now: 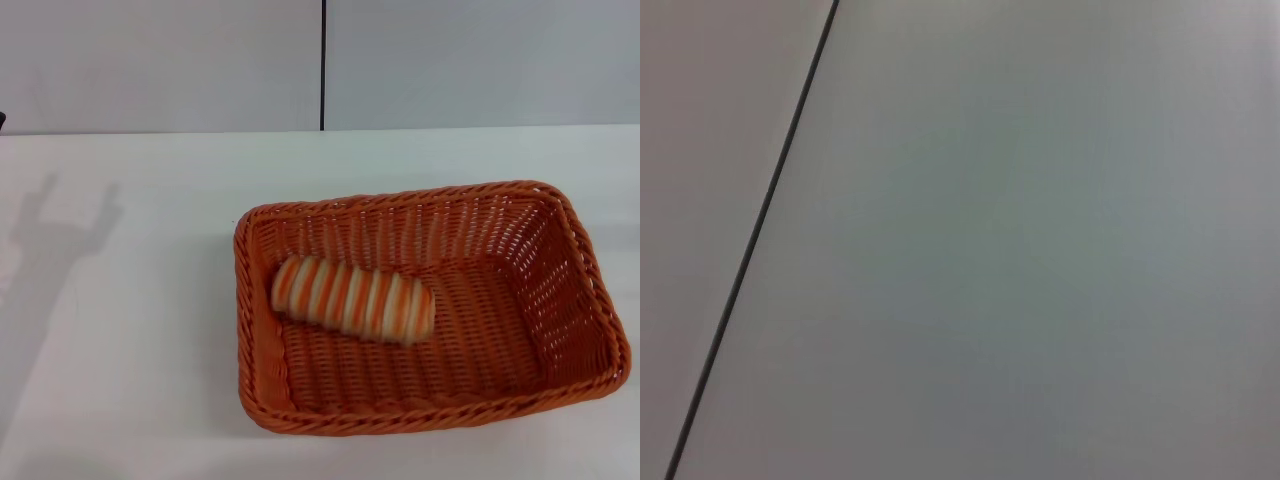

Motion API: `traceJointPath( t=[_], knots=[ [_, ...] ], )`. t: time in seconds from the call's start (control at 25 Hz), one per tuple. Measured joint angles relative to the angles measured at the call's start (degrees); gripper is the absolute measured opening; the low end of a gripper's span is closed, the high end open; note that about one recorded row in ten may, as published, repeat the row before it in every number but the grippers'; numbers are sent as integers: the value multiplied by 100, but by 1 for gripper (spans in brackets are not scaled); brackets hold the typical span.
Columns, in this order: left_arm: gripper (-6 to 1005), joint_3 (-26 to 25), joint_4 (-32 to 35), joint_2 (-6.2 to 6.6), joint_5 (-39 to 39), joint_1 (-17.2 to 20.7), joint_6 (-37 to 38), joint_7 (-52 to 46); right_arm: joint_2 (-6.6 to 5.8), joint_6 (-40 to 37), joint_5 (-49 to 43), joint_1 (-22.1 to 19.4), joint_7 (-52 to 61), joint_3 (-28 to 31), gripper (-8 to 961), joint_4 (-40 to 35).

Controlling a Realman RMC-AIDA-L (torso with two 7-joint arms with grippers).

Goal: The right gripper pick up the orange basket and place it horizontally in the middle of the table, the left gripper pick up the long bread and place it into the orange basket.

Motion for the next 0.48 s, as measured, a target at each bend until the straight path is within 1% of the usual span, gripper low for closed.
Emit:
traceJointPath(
  t=[0.48],
  knots=[
    [844, -3, -11, -8, -7, -69, -49, 6, 1, -26, 0, -23, -10, 10, 430, 73]
  ],
)
